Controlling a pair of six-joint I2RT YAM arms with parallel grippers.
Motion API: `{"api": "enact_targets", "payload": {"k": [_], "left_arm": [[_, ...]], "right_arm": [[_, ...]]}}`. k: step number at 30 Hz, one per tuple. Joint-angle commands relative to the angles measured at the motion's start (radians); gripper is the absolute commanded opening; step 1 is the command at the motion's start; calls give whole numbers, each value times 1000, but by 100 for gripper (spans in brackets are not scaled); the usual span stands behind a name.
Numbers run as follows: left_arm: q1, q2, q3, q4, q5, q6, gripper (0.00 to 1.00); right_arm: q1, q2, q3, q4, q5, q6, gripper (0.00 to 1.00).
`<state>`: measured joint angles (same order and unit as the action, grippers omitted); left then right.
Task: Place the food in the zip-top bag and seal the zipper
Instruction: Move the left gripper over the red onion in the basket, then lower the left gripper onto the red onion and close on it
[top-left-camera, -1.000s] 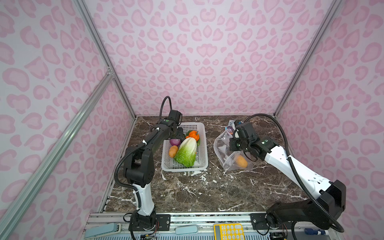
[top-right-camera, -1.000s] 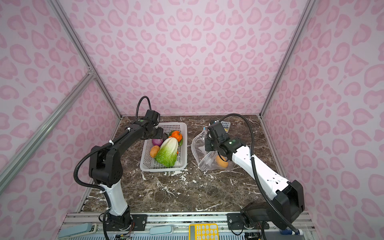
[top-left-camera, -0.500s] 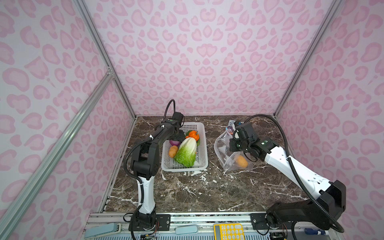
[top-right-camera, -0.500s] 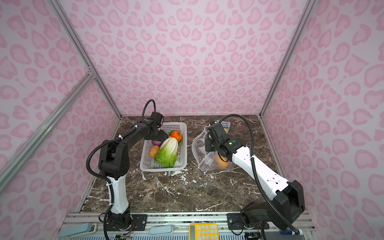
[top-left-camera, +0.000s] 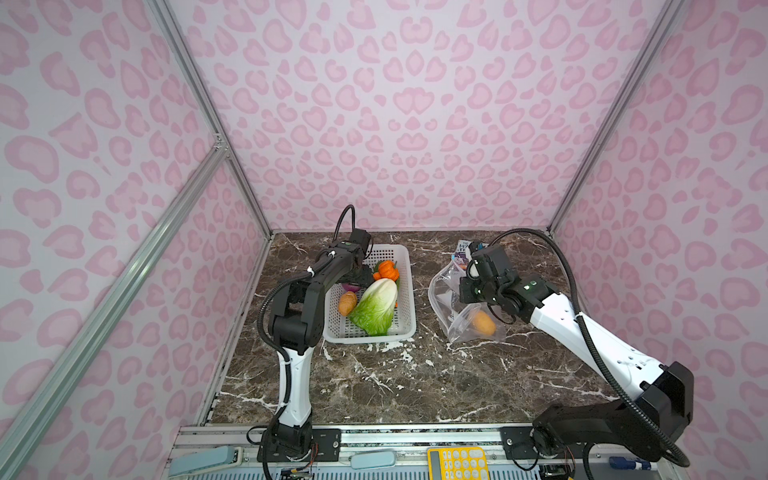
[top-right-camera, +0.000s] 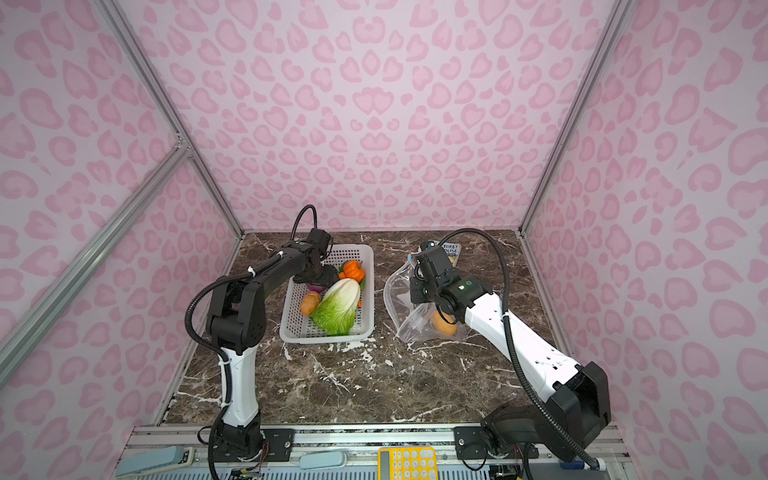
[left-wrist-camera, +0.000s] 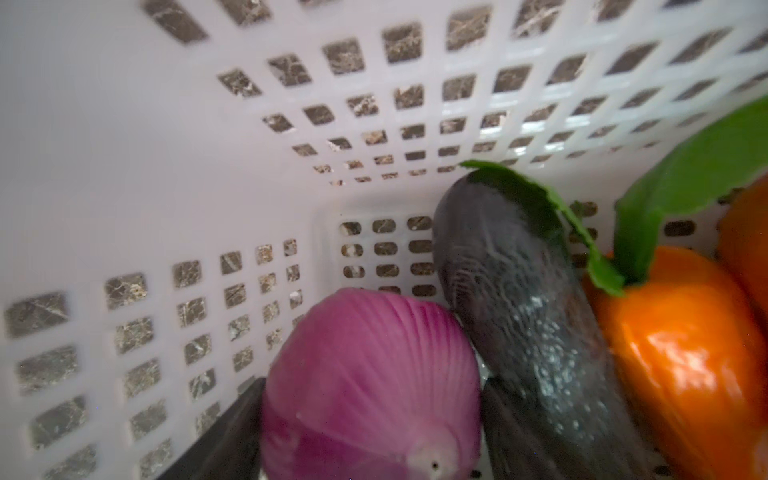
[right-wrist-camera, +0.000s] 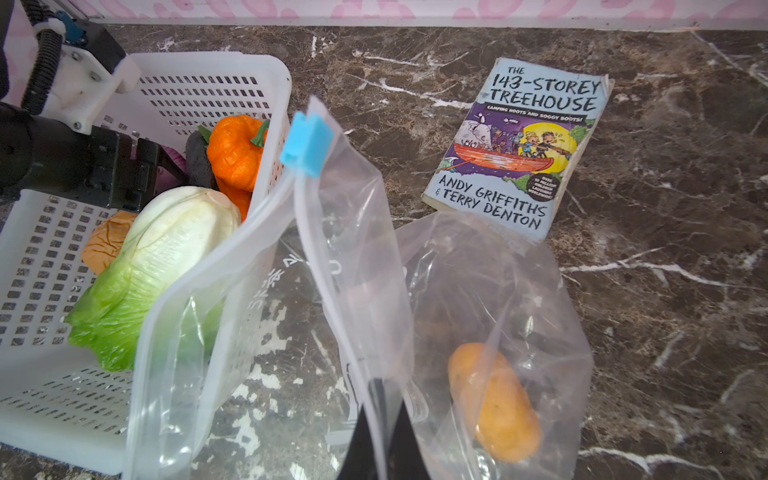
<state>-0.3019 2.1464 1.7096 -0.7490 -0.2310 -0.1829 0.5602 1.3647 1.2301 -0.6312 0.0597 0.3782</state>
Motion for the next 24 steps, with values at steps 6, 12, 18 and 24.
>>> {"api": "enact_targets", "payload": {"k": [6, 12, 18, 24], "left_arm": [[1, 49, 18, -14, 22, 2, 80], [1, 60, 23, -11, 19, 7, 80], [1, 54, 17, -7, 2, 13, 70], [1, 25, 10, -3, -12, 15, 52]], "right_arm": [[0, -5, -7, 10, 13, 1, 3], [0, -11, -9, 10, 15, 6, 3], [0, -16, -7, 9, 15, 5, 3], [0, -14, -9, 10, 17, 6, 0]]}}
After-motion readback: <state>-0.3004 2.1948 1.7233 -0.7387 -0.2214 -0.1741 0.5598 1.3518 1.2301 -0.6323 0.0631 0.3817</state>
